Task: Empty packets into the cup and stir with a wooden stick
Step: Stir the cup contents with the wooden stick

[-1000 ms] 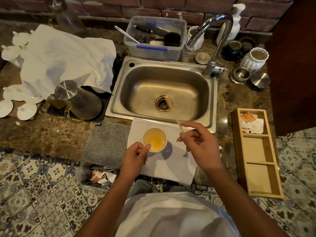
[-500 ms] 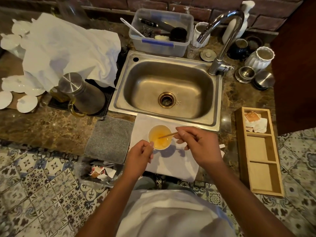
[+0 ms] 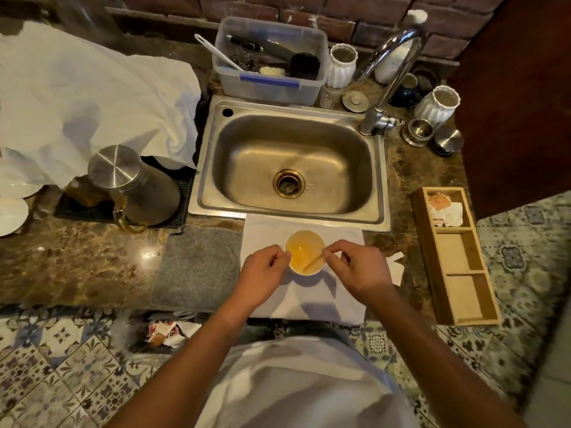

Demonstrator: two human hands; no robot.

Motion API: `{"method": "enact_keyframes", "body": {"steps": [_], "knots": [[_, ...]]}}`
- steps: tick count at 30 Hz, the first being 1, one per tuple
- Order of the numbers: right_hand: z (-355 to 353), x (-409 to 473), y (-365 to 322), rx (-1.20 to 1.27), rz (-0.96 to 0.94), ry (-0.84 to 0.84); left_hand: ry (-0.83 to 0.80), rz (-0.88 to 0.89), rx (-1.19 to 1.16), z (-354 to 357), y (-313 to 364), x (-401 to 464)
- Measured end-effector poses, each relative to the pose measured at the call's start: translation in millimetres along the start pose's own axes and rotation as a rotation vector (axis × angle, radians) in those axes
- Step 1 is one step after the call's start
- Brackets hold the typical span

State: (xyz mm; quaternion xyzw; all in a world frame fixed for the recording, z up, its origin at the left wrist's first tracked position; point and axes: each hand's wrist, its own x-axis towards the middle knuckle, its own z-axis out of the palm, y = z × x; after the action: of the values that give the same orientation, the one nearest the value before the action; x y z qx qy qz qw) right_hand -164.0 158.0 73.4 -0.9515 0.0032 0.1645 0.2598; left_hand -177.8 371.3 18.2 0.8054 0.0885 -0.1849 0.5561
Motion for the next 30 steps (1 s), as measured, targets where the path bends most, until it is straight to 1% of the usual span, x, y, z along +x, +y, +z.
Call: {"method": "enact_keyframes", "body": {"steps": [2,5,8,10,13,16,22,27,30], "knots": [[0,3,-3,-0.059,0.005,-0.025,-0.065,0.002,-0.017,-4,-2,1],[-2,11,-7,-0.160,-0.046,-0.059,-0.130,0.006,-0.066,-7,-4,0],[-2,17,-10,-0.171,-0.135,-0.017,-0.171,-0.029,-0.129,-6,-4,-2],[-1,20,-12,-0.181,-0.190,0.026,-0.175,-0.055,-0.173,-3,-4,-3],[-1,26,-12,-0.299,-0.276,0.060,-0.158,-0.063,-0.212,1,-5,-4],[-5,34,-14,-0.412,-0.339,0.015,-0.153,-0.068,-0.231,3,-4,-4],[-9,42,-13,-0.533,-0.510,-0.009,-0.156,-0.062,-0.254,3,-7,-4],[-6,44,-19,-0.572,-0.646,-0.026,-0.159,-0.064,-0.265,4,-4,-5],[1,40,-25,-0.630,-0.674,-0.070,-0.153,-0.062,-0.285,5,-3,-6]]}}
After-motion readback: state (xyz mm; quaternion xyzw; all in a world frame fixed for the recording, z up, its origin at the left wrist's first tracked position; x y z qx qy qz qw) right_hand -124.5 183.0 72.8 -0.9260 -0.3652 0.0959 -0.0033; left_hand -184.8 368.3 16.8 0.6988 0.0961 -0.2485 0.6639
